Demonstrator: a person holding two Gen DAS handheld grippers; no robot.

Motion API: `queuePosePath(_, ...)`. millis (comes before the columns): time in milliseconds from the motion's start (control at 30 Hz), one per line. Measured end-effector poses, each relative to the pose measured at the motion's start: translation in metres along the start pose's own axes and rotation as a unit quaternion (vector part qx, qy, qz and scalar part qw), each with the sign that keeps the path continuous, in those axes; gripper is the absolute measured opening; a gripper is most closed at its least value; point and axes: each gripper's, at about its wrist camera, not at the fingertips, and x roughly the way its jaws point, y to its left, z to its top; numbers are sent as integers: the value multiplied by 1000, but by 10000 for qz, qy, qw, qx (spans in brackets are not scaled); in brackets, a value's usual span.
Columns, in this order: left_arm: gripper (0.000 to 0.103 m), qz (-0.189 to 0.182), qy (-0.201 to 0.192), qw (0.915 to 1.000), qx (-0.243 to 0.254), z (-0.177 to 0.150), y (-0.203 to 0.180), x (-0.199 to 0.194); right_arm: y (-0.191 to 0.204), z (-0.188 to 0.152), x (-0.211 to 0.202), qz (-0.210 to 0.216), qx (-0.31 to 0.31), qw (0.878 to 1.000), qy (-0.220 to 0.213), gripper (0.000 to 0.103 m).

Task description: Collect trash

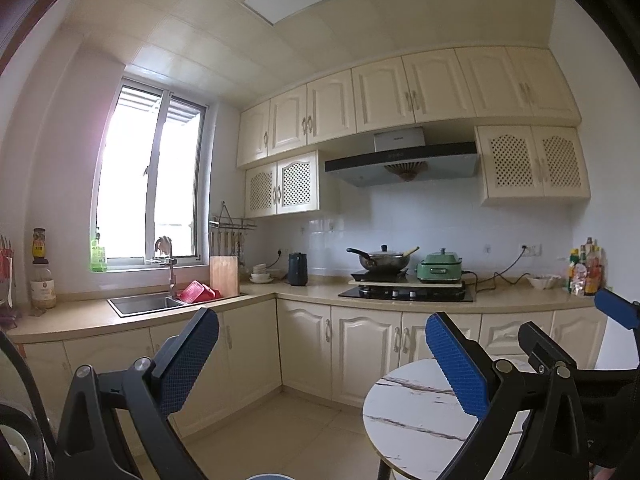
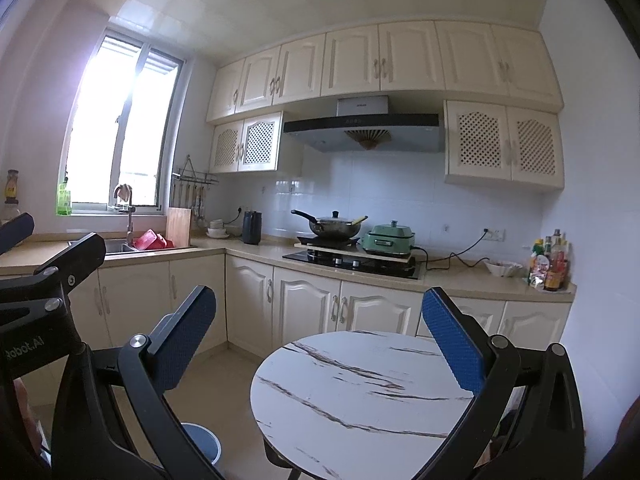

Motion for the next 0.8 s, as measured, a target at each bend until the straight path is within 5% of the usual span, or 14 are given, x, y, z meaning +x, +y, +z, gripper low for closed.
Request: queuePosePath(800, 103, -40, 13, 10000, 50, 2, 9, 10, -5, -3, 4, 30, 8, 10000, 61, 103)
